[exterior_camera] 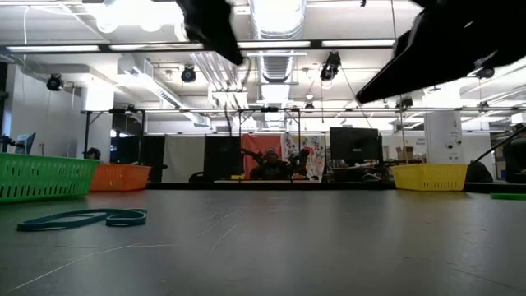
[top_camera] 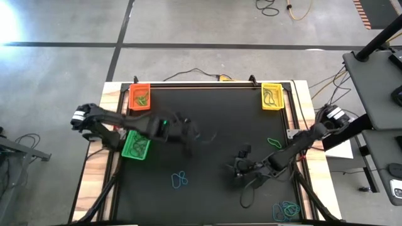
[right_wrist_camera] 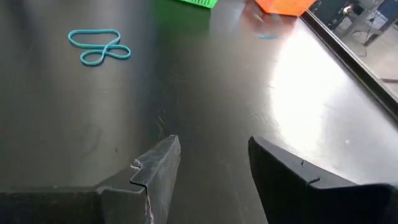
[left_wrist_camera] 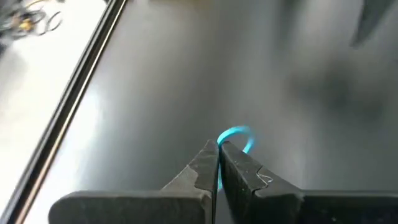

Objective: Sort rubber bands into baskets
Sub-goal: Put the bottom left blue rubber band into the yellow bin

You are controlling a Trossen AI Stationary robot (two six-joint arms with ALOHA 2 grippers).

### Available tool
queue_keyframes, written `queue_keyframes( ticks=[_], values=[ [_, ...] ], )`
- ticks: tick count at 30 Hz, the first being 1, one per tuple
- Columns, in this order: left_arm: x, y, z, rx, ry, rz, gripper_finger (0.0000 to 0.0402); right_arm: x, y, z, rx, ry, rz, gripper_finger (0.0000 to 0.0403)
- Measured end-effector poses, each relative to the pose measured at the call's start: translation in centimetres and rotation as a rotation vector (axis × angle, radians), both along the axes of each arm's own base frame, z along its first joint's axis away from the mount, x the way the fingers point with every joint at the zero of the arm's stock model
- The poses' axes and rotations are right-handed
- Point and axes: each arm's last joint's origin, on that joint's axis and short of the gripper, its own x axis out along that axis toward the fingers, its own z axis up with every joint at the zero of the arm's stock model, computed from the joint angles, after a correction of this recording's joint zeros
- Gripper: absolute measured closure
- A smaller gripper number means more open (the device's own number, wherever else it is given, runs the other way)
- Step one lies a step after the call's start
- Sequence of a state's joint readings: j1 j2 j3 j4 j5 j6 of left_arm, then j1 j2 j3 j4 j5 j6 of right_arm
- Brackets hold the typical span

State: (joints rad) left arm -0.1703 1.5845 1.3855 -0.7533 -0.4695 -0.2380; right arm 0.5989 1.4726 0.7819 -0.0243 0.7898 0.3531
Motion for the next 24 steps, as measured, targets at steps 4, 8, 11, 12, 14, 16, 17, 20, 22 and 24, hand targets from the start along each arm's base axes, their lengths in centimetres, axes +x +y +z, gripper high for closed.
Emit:
queue_keyframes(
  ticks=[4,8,11,12,14,16,17,20,22,24],
  values=[
    [1.6,4.5,-0.5,-0.039,-0.112,-0.002,0.0402,-1.8,-0.4,1.7,0.036,0.018,-0.02,0.0216],
    [2.4,8.4,-2.0,-0.056,-0.195,0.056,0.0401,-3.0,-0.6,2.7,0.083,0.017,-0.04,0.0216],
    [3.2,10.4,-4.1,-0.107,-0.235,0.059,0.0401,-3.5,-0.4,2.9,0.098,0.017,-0.037,0.0216],
    [3.5,10.9,-5.0,-0.125,-0.239,0.056,0.0401,-3.6,-0.4,2.9,0.1,0.019,-0.037,0.0216],
    [4.1,11.4,-6.7,-0.147,-0.23,0.055,0.0401,-3.6,-0.2,2.7,0.097,0.026,-0.033,0.0216],
    [4.6,11.6,-8.6,-0.163,-0.191,0.056,0.0401,-3.5,-0.1,2.3,0.089,0.037,-0.034,0.0216],
    [4.9,11.7,-9.6,-0.168,-0.173,0.055,0.0401,-3.4,0.0,2.0,0.086,0.045,-0.036,0.0216],
    [5.8,11.4,-12.2,-0.192,-0.128,0.057,0.0401,-3.1,0.2,1.1,0.086,0.063,-0.054,0.0216],
    [6.3,11.2,-13.7,-0.213,-0.105,0.072,0.0401,-3.0,0.3,0.4,0.077,0.08,-0.062,0.0216],
    [6.6,10.9,-14.8,-0.223,-0.069,0.073,0.04,-2.8,0.4,-0.2,0.07,0.097,-0.068,0.0216]
  ],
)
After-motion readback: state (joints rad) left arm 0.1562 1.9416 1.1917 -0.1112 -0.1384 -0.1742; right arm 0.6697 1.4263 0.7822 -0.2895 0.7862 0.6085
